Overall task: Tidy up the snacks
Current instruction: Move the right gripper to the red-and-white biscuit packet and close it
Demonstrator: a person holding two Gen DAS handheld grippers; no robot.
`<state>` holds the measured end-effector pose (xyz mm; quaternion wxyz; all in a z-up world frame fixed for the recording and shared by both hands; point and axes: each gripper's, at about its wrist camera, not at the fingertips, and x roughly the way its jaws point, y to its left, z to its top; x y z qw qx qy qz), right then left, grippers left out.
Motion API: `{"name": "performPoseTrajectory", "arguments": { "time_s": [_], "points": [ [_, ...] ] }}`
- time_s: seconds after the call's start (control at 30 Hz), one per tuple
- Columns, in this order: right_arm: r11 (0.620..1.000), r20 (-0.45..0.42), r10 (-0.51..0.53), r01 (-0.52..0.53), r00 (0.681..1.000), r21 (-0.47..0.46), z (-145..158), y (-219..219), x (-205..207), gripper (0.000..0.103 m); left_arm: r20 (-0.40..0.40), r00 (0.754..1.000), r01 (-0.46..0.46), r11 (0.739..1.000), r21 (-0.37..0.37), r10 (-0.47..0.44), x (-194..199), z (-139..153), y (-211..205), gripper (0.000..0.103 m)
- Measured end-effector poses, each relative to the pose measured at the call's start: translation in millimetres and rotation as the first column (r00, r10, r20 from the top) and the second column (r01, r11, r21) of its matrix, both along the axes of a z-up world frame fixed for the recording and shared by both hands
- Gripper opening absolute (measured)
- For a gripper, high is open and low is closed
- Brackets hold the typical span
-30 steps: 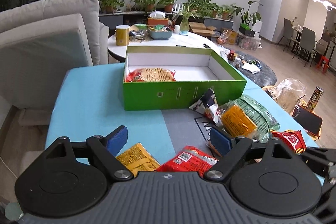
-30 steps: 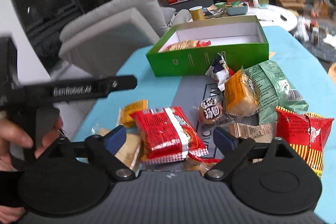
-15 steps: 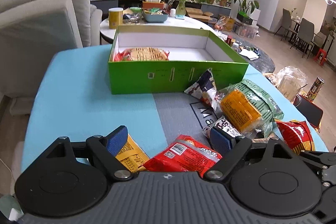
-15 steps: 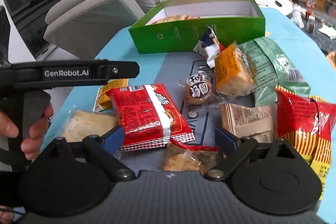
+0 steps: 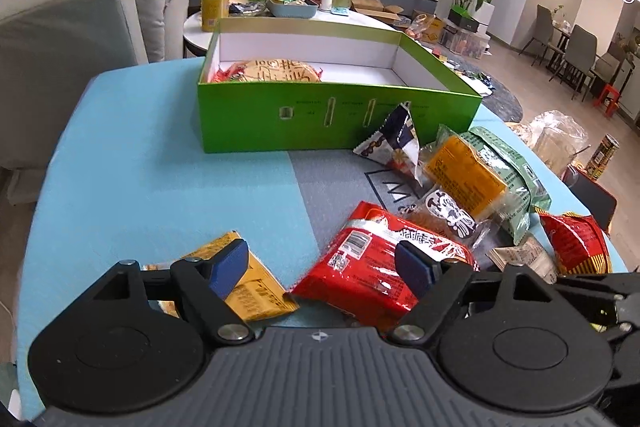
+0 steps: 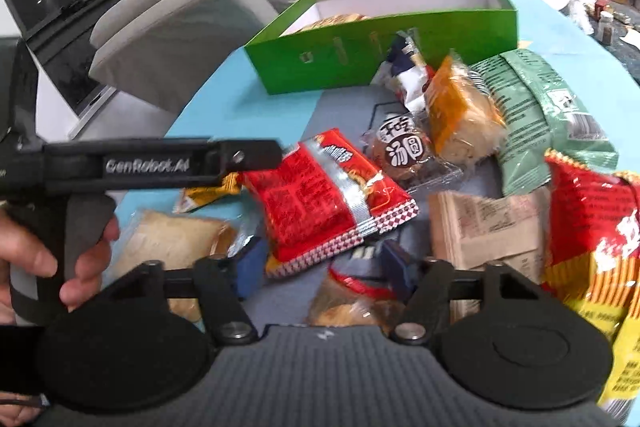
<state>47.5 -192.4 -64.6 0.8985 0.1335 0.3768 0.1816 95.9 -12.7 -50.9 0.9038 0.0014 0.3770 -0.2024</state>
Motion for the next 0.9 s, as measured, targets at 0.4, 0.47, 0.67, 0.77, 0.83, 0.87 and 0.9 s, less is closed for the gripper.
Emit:
{"name": "performPoseTrajectory", "arguments": {
  "time_s": [0.4,0.47,0.67,0.77,0.83,0.87,0.9],
  "points": [
    [0.974,-0.094,-0.123,0.138,0.988,0.178,1.7,-29.0,10.7,0.074,-0.049,0.994,0.093,0.994,-0.056,-0.096,4.1,-10.2,-1.4,0.061],
    [0.96,-0.138,-0.124,0.154,0.983,0.235,-2.2,-32.0,14.4,0.071,-0.044,0.993,0.102,0.992,-0.068,-0.105,2.3,-12.1,1.0,0.061],
    [0.942,-0.189,-0.132,0.183,0.973,0.28,-1.3,-32.8,22.9,0.071,-0.056,0.991,0.117,0.989,-0.085,-0.122,4.2,-13.4,2.9,0.061],
    [0.948,-0.188,-0.128,0.176,0.974,0.265,2.5,-27.7,31.2,0.072,-0.044,0.993,0.102,0.992,-0.073,-0.105,3.3,-12.8,2.8,0.06],
    [0.951,-0.184,-0.122,0.168,0.975,0.26,3.8,-25.2,37.6,0.072,-0.06,0.994,0.083,0.992,-0.094,-0.089,5.8,-13.6,7.6,0.059],
    [0.953,-0.182,-0.119,0.164,0.976,0.256,4.2,-23.7,41.1,0.072,-0.066,0.994,0.076,0.992,-0.102,-0.083,6.6,-14.1,9.9,0.059],
    [0.953,-0.183,-0.117,0.162,0.976,0.254,4.2,-22.5,43.5,0.072,-0.068,0.994,0.078,0.991,-0.108,-0.086,6.7,-14.6,11.3,0.059]
  ]
}}
